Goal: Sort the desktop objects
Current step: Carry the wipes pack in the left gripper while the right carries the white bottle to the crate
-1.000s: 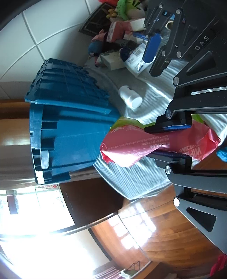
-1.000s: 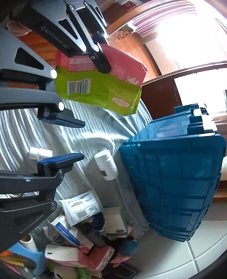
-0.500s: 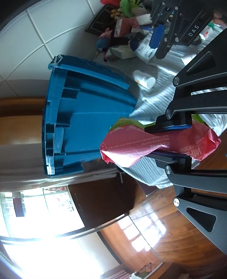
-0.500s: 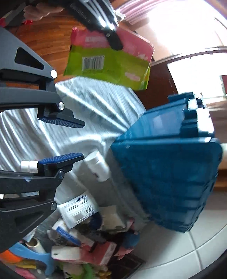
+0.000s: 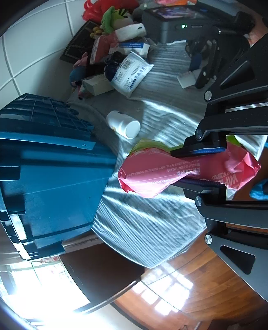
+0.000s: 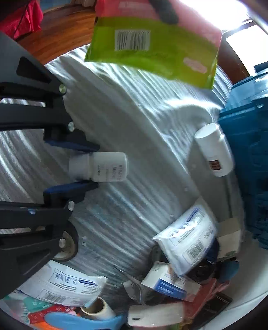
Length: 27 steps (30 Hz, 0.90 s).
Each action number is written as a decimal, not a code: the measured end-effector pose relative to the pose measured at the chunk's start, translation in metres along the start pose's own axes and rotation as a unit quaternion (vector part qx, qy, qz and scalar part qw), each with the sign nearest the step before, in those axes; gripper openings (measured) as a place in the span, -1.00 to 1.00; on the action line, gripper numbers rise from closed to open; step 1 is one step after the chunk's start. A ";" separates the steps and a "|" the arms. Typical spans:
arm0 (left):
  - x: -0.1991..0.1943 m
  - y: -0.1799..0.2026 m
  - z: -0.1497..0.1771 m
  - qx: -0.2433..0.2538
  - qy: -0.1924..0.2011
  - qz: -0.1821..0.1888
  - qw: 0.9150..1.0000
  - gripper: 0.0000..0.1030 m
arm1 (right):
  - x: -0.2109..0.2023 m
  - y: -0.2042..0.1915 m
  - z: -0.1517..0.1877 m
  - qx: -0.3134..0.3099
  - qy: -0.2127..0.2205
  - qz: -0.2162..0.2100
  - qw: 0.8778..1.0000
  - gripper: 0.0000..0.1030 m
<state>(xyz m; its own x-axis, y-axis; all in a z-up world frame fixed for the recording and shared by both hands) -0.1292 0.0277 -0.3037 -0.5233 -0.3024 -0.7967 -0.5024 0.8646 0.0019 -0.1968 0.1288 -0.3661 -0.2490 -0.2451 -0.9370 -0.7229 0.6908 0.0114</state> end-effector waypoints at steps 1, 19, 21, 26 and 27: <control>-0.001 0.001 0.000 0.000 0.000 0.000 1.000 -0.63 | 0.002 -0.002 0.001 0.000 0.000 -0.007 1.000 -0.47; -0.083 -0.075 -0.065 -0.014 0.095 -0.024 0.995 -0.63 | -0.117 -0.097 -0.097 -0.044 0.184 -0.061 0.980 -0.47; -0.090 -0.095 -0.069 -0.016 0.104 -0.027 0.994 -0.63 | -0.128 -0.116 -0.108 -0.051 0.200 -0.061 0.976 -0.47; -0.104 -0.141 -0.085 -0.017 0.128 -0.034 0.991 -0.63 | -0.145 -0.159 -0.133 -0.061 0.239 -0.057 0.967 -0.47; -0.106 -0.148 -0.088 -0.015 0.133 -0.035 0.990 -0.63 | -0.149 -0.166 -0.139 -0.062 0.247 -0.056 0.965 -0.47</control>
<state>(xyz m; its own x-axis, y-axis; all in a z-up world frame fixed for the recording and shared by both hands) -0.0603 -0.1031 -0.1664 -0.6477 -0.4599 -0.6075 -0.5617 0.8269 -0.0272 -0.1288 -0.0440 -0.1798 -0.4201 -0.6287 -0.6544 -0.8272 0.5619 -0.0089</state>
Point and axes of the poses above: each gripper's, at about its wrist camera, not at the fingertips, and x roughly the way its jaws point, y to its right, z to its underside, the point moved 9 cm from there along x, roughly the way its jaws point
